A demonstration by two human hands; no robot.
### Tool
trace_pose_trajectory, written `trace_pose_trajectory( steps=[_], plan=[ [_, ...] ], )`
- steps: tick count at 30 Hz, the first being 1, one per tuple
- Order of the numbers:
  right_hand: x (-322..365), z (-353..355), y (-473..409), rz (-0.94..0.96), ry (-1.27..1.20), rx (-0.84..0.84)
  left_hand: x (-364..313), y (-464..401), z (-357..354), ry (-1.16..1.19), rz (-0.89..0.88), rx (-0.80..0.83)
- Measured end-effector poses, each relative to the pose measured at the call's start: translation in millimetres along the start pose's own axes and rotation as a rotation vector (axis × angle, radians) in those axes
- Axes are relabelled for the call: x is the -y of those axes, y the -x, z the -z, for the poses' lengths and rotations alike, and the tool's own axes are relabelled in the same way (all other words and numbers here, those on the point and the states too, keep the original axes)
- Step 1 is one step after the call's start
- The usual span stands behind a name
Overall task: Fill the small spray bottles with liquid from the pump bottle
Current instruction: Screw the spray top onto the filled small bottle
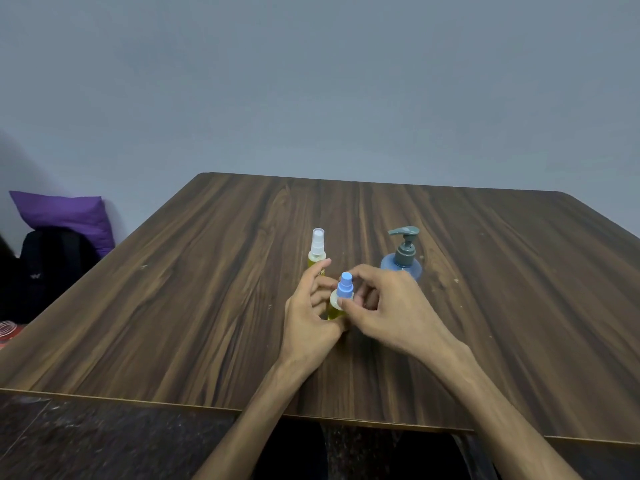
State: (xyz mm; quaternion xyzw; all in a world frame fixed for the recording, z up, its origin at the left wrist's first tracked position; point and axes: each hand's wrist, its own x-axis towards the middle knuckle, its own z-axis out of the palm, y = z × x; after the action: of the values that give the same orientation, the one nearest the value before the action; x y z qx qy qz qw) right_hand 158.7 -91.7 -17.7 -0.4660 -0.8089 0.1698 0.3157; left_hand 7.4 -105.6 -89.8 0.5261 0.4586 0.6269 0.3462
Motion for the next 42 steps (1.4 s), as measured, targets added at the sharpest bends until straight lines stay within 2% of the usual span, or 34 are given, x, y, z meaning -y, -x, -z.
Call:
trace_pose_trajectory(
  steps=[4,9,14,17,23,27,31,35,39,42],
  plan=[
    [-2,-6,-2,-0.117,0.025,-0.113,-1,0,0,-0.01,0.004,0.018],
    [-5,-9,3,-0.035,-0.101,-0.073,-1,0,0,-0.01,-0.002,0.01],
    [-5,-15,3,-0.111,-0.117,-0.179,1,0,1,-0.01,0.009,0.01],
    [-5,-15,7,-0.059,-0.208,-0.128,2,0,0,-0.019,0.004,0.006],
    [-5,-20,3,-0.127,-0.154,-0.228,5,-2,0,-0.033,0.018,0.008],
    [-7,-22,4,-0.091,-0.199,-0.184,4,-1,1,-0.03,0.01,0.018],
    [-5,-24,3,-0.156,-0.143,-0.253,6,-1,1,-0.038,0.008,0.014],
    [-4,-19,7,-0.069,-0.261,-0.156,5,-1,1,-0.027,0.014,0.014],
    [-6,-22,4,-0.138,-0.201,-0.251,7,-2,1,-0.028,0.029,0.014],
    [-6,-23,6,-0.119,-0.242,-0.206,7,-2,1,-0.034,0.014,0.01]
  ],
)
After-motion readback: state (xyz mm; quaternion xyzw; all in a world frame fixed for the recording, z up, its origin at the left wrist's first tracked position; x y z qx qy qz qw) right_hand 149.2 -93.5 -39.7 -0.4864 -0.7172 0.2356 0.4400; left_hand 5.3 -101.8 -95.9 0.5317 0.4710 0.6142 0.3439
